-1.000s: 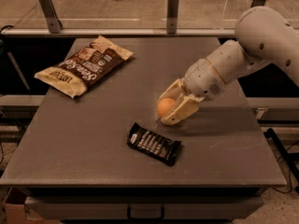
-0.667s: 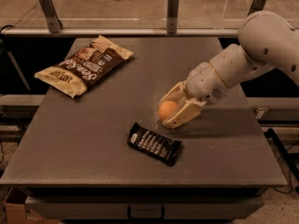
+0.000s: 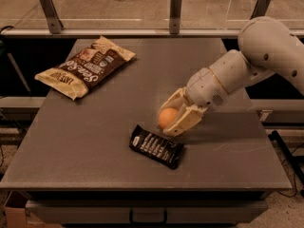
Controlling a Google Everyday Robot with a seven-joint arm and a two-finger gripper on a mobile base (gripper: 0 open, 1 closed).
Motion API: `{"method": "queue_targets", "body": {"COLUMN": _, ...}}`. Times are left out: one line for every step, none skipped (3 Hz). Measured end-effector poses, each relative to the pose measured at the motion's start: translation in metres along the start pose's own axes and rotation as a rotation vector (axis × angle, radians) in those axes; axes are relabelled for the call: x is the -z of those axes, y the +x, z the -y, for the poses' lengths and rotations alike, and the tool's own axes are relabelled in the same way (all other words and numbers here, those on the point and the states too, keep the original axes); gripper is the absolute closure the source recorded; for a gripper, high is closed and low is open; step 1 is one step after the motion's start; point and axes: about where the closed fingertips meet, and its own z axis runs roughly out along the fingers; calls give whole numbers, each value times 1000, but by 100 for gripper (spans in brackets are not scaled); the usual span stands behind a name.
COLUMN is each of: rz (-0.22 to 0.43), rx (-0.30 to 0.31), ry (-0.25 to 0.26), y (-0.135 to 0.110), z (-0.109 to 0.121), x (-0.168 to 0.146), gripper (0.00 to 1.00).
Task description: Move orange near rxbar chocolate
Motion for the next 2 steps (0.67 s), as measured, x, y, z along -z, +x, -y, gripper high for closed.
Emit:
{"method": "queue_targets", "body": {"rz": 0, "rx": 0, "ry": -7, "y": 0, "z": -3, "x": -3, "gripper": 12}}
{"method": "queue_targets", "body": {"rz": 0, "rx": -1, "ry": -6, "y": 0, "z": -5, "x": -4, "gripper": 0}}
